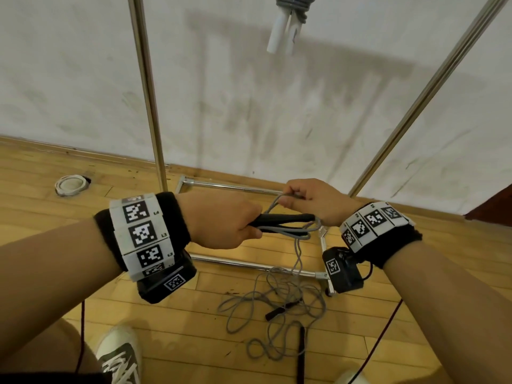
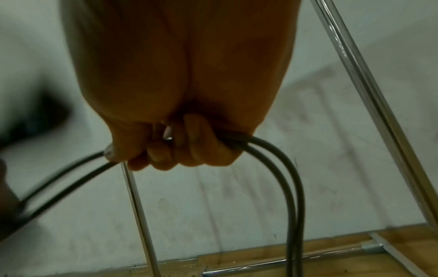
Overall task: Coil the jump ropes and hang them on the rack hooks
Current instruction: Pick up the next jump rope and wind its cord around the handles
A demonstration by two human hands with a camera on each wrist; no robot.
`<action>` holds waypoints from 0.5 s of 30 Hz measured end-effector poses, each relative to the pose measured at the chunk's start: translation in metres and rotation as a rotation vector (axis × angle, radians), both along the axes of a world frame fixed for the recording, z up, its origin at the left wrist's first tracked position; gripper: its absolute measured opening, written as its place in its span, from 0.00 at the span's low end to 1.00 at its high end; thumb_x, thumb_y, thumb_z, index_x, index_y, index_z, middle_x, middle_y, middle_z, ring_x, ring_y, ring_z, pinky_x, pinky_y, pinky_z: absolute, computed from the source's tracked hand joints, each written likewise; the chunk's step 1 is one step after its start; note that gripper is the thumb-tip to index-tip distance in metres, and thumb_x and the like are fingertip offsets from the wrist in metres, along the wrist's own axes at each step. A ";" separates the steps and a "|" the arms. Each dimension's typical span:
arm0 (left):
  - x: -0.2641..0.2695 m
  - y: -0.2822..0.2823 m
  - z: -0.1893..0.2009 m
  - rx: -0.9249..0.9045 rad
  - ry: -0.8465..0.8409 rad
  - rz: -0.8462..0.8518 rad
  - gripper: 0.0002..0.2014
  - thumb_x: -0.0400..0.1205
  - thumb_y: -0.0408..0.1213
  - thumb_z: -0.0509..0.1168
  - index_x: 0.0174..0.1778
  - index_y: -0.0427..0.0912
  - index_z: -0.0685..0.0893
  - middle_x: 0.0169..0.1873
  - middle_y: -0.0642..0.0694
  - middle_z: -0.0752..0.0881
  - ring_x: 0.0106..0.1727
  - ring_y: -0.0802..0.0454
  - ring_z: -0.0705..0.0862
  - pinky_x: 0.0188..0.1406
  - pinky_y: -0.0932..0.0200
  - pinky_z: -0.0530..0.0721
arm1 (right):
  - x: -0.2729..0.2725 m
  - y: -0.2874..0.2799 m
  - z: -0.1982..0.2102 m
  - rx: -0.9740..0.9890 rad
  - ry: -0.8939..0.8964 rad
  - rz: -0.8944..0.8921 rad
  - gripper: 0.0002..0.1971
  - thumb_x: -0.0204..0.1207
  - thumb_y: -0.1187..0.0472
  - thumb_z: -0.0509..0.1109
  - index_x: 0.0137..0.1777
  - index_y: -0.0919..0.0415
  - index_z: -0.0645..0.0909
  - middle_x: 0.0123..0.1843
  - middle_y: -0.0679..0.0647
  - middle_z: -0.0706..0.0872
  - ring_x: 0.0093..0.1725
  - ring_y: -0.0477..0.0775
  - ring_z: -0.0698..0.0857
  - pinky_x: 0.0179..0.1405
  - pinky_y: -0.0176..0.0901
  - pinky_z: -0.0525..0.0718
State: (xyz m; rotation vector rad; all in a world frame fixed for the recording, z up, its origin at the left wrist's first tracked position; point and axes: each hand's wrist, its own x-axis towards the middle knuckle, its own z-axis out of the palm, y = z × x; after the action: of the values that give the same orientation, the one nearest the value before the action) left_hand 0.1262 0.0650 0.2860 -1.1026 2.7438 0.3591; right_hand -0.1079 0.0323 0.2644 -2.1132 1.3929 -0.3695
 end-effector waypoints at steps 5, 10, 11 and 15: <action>-0.003 -0.002 -0.027 0.031 -0.131 0.115 0.13 0.89 0.51 0.58 0.60 0.46 0.80 0.35 0.53 0.77 0.32 0.55 0.78 0.32 0.59 0.79 | 0.024 0.005 0.010 0.079 -0.004 -0.050 0.18 0.84 0.45 0.62 0.38 0.50 0.85 0.27 0.48 0.80 0.26 0.42 0.74 0.32 0.38 0.72; -0.003 -0.019 -0.030 0.062 -0.080 0.221 0.14 0.90 0.48 0.56 0.44 0.44 0.78 0.35 0.48 0.80 0.31 0.51 0.78 0.34 0.55 0.79 | 0.054 0.018 0.022 0.073 -0.120 -0.048 0.15 0.83 0.55 0.65 0.34 0.53 0.81 0.21 0.39 0.78 0.20 0.37 0.73 0.24 0.28 0.70; 0.000 -0.024 -0.028 0.074 -0.028 0.231 0.16 0.90 0.47 0.55 0.40 0.45 0.77 0.33 0.48 0.80 0.30 0.52 0.77 0.33 0.54 0.78 | 0.056 0.022 0.021 0.087 -0.157 -0.052 0.10 0.81 0.58 0.68 0.37 0.56 0.83 0.21 0.39 0.78 0.20 0.36 0.73 0.23 0.27 0.69; 0.012 -0.039 -0.014 0.126 0.254 0.300 0.16 0.90 0.49 0.55 0.40 0.48 0.78 0.33 0.46 0.84 0.29 0.51 0.78 0.32 0.54 0.78 | 0.051 0.032 0.017 0.204 -0.431 -0.106 0.04 0.80 0.69 0.69 0.49 0.61 0.83 0.32 0.49 0.86 0.28 0.41 0.80 0.29 0.34 0.77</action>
State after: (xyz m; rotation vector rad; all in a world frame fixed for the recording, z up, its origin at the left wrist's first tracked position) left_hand 0.1386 0.0264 0.2717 -1.5310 2.7125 0.7495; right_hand -0.0565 0.0647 0.2812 -1.6759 1.2293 -0.6523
